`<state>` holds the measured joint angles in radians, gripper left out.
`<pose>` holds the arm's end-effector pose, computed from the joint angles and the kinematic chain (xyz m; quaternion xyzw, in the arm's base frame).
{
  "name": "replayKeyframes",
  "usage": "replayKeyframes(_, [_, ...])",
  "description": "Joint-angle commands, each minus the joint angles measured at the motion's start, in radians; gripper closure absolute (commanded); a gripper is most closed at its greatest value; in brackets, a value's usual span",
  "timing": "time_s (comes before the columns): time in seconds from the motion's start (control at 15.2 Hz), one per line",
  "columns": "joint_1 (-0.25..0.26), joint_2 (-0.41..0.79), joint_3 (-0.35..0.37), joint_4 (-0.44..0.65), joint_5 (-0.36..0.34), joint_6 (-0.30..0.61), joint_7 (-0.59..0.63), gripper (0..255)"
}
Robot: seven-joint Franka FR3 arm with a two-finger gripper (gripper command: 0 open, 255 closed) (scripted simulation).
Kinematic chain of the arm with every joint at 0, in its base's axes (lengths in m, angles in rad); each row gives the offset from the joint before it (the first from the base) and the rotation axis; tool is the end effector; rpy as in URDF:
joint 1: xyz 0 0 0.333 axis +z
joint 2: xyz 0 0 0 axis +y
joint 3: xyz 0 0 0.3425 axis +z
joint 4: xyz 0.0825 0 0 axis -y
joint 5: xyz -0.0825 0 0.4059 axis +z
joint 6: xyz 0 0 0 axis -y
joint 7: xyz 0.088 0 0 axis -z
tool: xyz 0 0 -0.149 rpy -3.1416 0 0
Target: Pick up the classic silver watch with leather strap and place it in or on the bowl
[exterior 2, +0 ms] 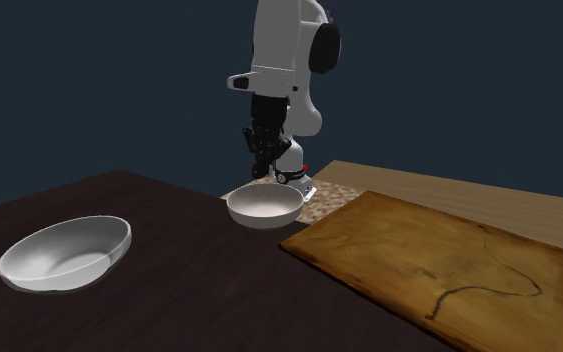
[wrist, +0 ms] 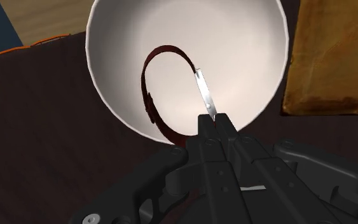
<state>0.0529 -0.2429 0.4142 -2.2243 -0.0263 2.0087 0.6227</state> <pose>0.4427 0.2262 0.4423 0.9952 -0.0773 0.0340 0.0500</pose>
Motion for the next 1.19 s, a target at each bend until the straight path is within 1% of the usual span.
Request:
replayKeyframes(0.0, [0.000, 0.008, 0.002, -0.019, -0.003, 0.026, 0.005, 255])
replayKeyframes(0.66, [-0.004, 0.062, 0.016, -0.103, -0.029, 0.158, 0.036, 255])
replayKeyframes(1.12, [-0.004, 0.062, 0.016, -0.102, -0.029, 0.158, 0.036, 255])
